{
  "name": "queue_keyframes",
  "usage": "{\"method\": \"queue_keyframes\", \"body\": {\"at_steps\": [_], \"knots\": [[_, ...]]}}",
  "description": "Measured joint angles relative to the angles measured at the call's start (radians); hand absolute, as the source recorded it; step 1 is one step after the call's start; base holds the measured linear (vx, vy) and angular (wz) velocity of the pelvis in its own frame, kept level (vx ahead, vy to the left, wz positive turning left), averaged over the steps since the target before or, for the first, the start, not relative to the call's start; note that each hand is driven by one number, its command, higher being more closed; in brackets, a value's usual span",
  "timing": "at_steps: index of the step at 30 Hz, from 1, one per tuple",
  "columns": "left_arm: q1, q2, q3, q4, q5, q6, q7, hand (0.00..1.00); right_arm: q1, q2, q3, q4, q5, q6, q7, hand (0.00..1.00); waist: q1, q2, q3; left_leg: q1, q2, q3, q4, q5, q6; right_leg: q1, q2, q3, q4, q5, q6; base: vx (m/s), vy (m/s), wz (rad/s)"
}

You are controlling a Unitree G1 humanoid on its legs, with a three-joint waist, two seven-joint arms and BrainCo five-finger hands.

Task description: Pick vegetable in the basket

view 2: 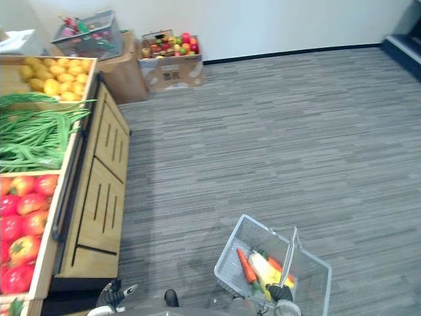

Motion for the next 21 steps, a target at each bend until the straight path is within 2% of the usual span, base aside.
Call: {"method": "queue_keyframes", "body": {"at_steps": [2,8,16,19,21], "knots": [[-0.003,0.012,-0.002,0.004,0.000,0.002,-0.002,0.00,0.007,0.006,-0.022,-0.001,0.005,-0.010,0.002,1.00,-0.008,-0.015,0.003,-0.002,-0.021,-0.001,-0.003,0.000,0.001,0.000,-0.019,0.004,-0.009,0.006,0.010,0.05,0.149,-0.01],[-0.007,0.019,-0.045,0.015,0.003,0.003,-0.002,0.00,0.004,0.009,-0.033,-0.001,0.006,-0.010,0.009,1.00,-0.010,-0.010,-0.001,0.023,-0.035,-0.010,-0.042,0.013,0.020,0.008,-0.022,-0.001,-0.007,0.008,0.014,0.03,0.036,0.03],[-0.009,0.029,-0.057,0.052,0.002,0.004,-0.019,0.00,0.004,0.036,-0.075,0.001,0.032,-0.008,0.009,1.00,-0.012,-0.013,-0.002,0.073,-0.027,0.028,-0.059,0.014,0.022,-0.005,-0.020,0.010,0.049,0.008,0.014,-0.05,0.008,-0.16],[-0.008,0.029,-0.053,0.058,-0.036,0.006,-0.020,0.00,0.002,0.042,-0.081,0.002,0.060,-0.004,0.009,1.00,-0.008,-0.017,-0.004,0.072,-0.031,0.044,-0.075,0.025,0.038,-0.015,-0.020,0.004,0.028,0.011,0.019,-0.11,-0.003,-0.18],[-0.008,0.028,-0.053,0.087,-0.059,0.011,-0.021,0.00,0.006,0.046,-0.108,0.003,0.088,0.004,0.009,1.00,-0.013,-0.009,-0.016,0.074,-0.029,0.041,-0.097,0.042,0.044,-0.004,-0.014,-0.009,-0.010,0.020,0.031,-0.09,-0.034,0.04]]}}
